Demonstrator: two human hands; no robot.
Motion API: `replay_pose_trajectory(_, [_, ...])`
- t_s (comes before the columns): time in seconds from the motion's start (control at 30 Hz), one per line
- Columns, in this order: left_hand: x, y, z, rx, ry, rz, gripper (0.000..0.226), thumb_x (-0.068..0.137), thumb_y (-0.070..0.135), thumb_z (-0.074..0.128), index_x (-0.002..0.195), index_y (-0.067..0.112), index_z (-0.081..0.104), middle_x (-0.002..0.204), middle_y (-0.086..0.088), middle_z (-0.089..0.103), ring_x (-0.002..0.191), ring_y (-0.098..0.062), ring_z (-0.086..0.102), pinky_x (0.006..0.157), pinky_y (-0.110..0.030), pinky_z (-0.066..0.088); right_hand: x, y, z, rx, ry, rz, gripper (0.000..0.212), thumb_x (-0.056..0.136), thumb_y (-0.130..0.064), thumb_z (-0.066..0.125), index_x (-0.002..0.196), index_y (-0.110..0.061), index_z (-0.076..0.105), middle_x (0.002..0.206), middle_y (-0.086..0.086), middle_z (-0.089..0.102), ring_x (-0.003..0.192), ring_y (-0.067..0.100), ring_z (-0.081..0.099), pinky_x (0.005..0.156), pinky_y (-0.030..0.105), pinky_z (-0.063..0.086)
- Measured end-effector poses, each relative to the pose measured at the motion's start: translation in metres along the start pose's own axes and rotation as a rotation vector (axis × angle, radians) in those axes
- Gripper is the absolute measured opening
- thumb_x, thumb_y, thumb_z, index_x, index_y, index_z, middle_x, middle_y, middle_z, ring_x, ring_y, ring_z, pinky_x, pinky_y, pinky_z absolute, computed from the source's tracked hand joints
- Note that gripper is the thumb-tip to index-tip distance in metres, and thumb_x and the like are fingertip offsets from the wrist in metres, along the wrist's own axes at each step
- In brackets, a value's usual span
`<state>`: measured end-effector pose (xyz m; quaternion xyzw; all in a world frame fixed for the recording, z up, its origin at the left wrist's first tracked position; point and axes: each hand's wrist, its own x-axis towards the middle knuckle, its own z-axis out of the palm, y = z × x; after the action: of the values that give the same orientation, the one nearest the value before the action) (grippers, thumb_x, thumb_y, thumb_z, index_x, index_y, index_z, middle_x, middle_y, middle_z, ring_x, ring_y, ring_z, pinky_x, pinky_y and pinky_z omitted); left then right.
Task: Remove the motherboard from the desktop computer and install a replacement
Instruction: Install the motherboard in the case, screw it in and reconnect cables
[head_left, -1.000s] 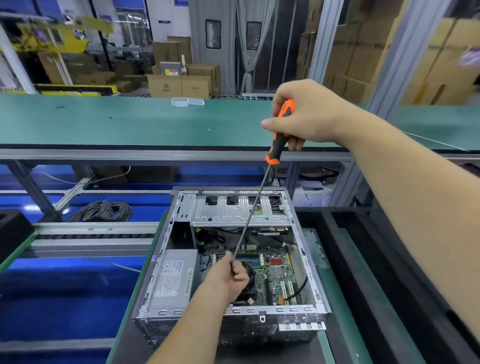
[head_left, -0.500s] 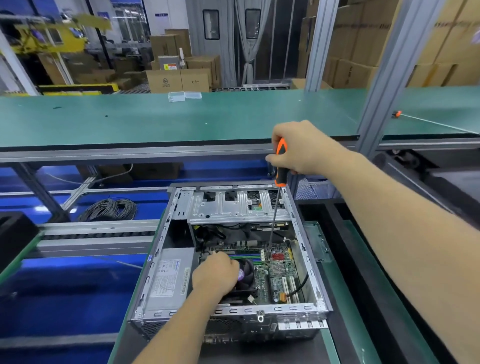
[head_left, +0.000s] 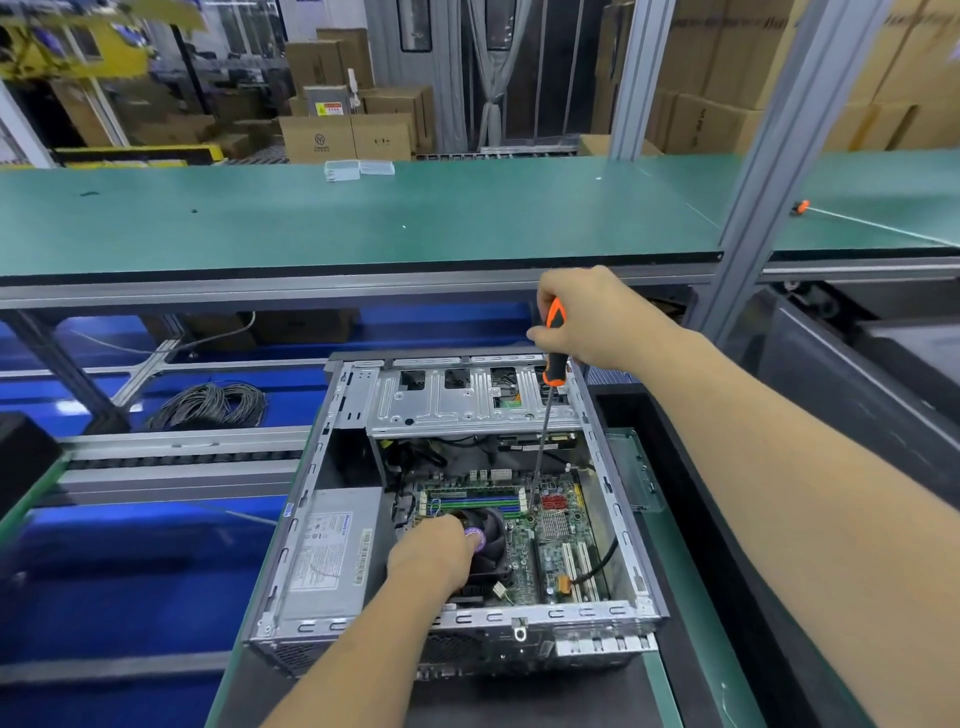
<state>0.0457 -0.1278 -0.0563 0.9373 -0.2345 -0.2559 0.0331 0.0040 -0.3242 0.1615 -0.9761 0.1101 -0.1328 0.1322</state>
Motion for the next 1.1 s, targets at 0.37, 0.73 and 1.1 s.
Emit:
replay_pose_trajectory(0.37, [0.0067,-0.0064,0.004,0.079,-0.045,0.053,0.042,0.108,0.032,0.035,0.066,0.027,0.033,0.076,0.0,0.046,0.082,-0.027,0.058,0.07,-0.036,0.045,0.0019,0.002,0.001,-0.004,0.01,0.0,0.019,0.09,-0.03,0.068,0.09,-0.016,0.055,0.08,0.001,0.058,0.061,0.014,0.053,0.062,0.034,0.051])
replay_pose_trajectory(0.73, [0.0078,-0.0072,0.0055,0.05,-0.063,0.035,0.04,0.108,0.029,0.038,0.069,0.031,0.032,0.076,0.0,0.045,0.081,-0.027,0.057,0.071,-0.037,0.047,0.0003,0.0052,0.0027,-0.019,0.01,-0.006,0.02,0.091,-0.032,0.068,0.09,-0.018,0.055,0.078,-0.003,0.055,0.065,0.013,0.053,0.059,0.03,0.047])
replay_pose_trajectory(1.1, [0.0052,-0.0046,0.0023,-0.028,-0.058,0.019,0.04,0.107,0.042,0.039,0.072,0.022,0.038,0.074,0.0,0.048,0.078,-0.025,0.055,0.071,-0.034,0.043,0.0014,0.0068,0.0012,-0.005,0.006,0.009,0.019,0.091,-0.031,0.068,0.091,-0.016,0.056,0.077,-0.002,0.056,0.068,0.016,0.058,0.061,0.033,0.052])
